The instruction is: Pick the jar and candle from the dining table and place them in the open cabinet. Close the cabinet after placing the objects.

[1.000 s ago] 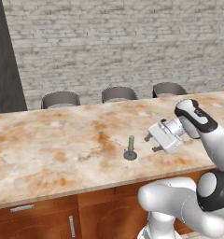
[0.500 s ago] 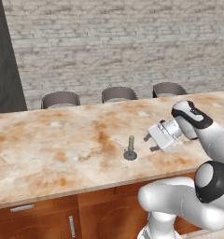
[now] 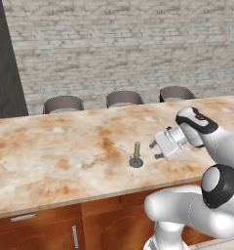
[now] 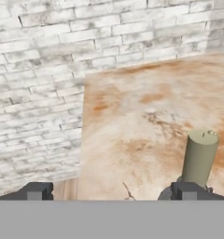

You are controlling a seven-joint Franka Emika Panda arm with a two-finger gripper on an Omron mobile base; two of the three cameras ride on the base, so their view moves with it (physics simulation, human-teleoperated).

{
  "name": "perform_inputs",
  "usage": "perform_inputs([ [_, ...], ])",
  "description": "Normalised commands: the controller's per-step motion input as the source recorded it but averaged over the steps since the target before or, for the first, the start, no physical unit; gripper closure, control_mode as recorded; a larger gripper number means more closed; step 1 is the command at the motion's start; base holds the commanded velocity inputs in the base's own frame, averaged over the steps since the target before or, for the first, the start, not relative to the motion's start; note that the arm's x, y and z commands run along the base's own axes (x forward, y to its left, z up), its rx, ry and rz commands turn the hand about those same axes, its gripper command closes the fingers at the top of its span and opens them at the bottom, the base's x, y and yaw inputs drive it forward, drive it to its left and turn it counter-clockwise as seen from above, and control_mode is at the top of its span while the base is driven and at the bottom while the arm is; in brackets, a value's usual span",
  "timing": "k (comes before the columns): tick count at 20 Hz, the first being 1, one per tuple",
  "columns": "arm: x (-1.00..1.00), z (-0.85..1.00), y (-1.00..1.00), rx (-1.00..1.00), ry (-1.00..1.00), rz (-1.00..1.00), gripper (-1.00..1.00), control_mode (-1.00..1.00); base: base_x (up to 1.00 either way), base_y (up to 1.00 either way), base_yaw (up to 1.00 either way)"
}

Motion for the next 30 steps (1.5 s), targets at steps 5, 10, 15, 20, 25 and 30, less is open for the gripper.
perform_inputs([
  [5, 0.2, -0.04, 0.01, -0.03, 0.0, -0.05, -1.0, -1.0, 0.0, 0.0, 0.0],
  [10, 0.03, -0.03, 0.07, 0.0, 0.0, -0.01, -1.0, -1.0, 0.0, 0.0, 0.0],
  [15, 0.18, -0.07, 0.06, 0.0, 0.0, -0.04, -1.0, -1.0, 0.0, 0.0, 0.0],
  [20, 0.18, -0.08, 0.01, -0.01, 0.0, -0.03, -1.0, -1.0, 0.0, 0.0, 0.0],
  [25, 0.0, -0.08, 0.0, 0.0, 0.0, -0.01, -1.0, -1.0, 0.0, 0.0, 0.0],
  [30, 0.06, -0.1, 0.0, 0.0, 0.0, -0.01, -1.0, -1.0, 0.0, 0.0, 0.0],
])
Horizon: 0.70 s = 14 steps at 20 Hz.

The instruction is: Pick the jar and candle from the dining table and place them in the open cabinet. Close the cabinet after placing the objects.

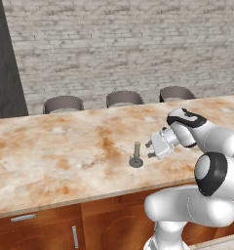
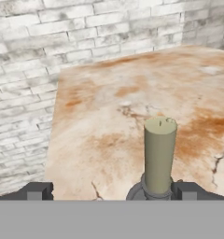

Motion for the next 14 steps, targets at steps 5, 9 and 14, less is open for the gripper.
perform_inputs([
  [5, 0.15, -0.1, 0.0, 0.0, 0.0, -0.02, -1.0, -1.0, 0.0, 0.0, 0.0],
  [9, 0.07, -0.1, 0.0, -0.01, 0.0, -0.01, -1.0, -1.0, 0.0, 0.0, 0.0],
  [14, 0.12, -0.08, 0.0, -0.02, 0.0, -0.02, -1.0, -1.0, 0.0, 0.0, 0.0],
])
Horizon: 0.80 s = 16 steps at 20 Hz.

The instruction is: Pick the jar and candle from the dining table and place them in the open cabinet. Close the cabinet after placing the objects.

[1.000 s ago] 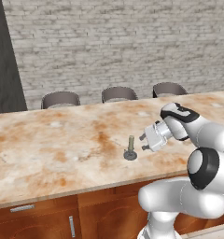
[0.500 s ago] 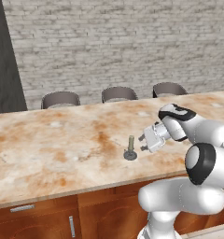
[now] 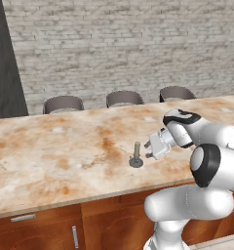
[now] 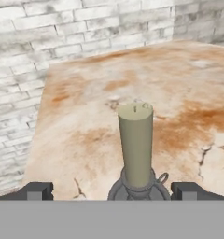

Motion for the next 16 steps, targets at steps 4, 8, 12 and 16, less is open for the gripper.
perform_inputs([
  [4, 0.18, -0.09, 0.0, -0.03, 0.0, -0.02, -1.0, -1.0, 0.0, 0.0, 0.0],
  [8, 0.14, -0.1, 0.0, -0.01, 0.0, -0.02, -1.0, -1.0, 0.0, 0.0, 0.0],
  [12, 0.0, -0.13, 0.04, 0.0, 0.0, 0.0, -1.0, -1.0, 0.0, 0.0, 0.0],
  [16, 0.0, -0.11, 0.09, 0.0, 0.0, 0.0, -1.0, -1.0, 0.0, 0.0, 0.0],
])
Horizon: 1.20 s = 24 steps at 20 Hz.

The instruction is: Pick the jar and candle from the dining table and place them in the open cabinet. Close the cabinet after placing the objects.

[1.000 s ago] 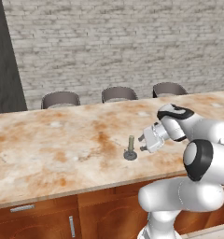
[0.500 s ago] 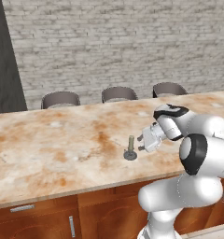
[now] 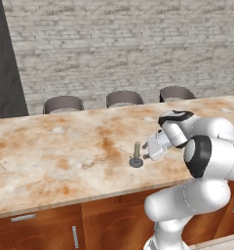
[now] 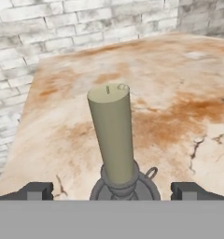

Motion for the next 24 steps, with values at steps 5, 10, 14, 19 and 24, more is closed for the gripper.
perform_inputs([
  [5, 0.0, -0.06, 0.12, 0.0, 0.0, 0.0, -1.0, -1.0, 0.0, 0.0, 0.0],
  [10, 0.0, -0.03, 0.06, 0.0, 0.0, 0.0, -1.0, -1.0, 0.0, 0.0, 0.0],
  [14, 0.01, -0.01, 0.02, 0.0, 0.0, 0.0, -1.0, -1.0, 0.0, 0.0, 0.0],
  [19, 0.03, 0.0, 0.01, 0.0, 0.0, 0.0, -1.0, -1.0, 0.0, 0.0, 0.0],
  [24, 0.01, 0.0, 0.07, 0.0, 0.0, 0.0, -1.0, -1.0, 0.0, 0.0, 0.0],
])
